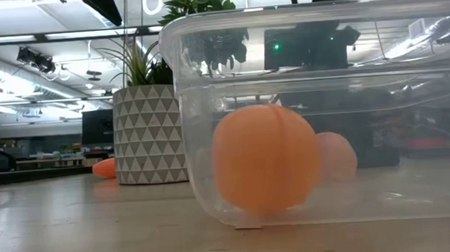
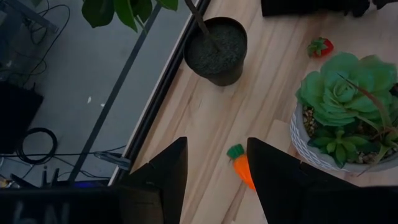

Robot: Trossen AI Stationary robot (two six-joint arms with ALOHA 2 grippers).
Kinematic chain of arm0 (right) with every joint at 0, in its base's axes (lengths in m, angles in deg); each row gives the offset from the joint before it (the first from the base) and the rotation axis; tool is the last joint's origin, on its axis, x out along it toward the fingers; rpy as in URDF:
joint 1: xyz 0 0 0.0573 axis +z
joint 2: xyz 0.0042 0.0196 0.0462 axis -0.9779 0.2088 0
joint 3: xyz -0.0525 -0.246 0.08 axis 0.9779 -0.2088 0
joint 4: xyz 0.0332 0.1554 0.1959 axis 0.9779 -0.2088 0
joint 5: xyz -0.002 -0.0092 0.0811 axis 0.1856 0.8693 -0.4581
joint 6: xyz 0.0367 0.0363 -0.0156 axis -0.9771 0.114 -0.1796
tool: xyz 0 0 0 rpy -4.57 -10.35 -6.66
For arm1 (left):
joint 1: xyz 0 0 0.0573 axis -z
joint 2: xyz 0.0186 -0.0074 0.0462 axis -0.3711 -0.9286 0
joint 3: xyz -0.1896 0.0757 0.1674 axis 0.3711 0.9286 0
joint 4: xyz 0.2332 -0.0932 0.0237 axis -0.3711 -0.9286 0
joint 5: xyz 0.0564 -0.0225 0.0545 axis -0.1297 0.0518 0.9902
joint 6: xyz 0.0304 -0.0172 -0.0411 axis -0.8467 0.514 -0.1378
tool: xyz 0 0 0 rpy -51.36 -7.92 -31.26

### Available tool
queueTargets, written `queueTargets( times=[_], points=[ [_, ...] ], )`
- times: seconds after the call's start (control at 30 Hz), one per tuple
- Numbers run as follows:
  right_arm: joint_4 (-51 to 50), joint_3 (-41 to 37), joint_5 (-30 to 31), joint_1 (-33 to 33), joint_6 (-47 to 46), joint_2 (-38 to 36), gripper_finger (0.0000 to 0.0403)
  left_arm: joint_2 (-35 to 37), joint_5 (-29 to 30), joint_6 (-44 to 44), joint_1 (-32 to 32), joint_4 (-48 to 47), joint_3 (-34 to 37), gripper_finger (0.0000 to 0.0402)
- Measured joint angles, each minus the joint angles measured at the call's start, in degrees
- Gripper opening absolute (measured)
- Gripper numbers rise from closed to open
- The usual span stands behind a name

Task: Pick and placing Produce into tupperware
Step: Put the blackberry in the transparent bin

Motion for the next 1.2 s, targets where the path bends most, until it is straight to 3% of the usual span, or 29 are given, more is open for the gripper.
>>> queueTargets(
  times=[0.27,1.2],
  points=[
    [-0.24,0.00,0.04,0.04,0.59,0.43,0.0240,0.00,-0.01,-0.02,0.00,-0.02,0.00,0.0173],
    [-2.10,0.62,1.34,0.28,-0.48,-0.03,0.0126,0.02,0.01,-0.13,0.00,-0.01,0.00,0.0176]
  ],
)
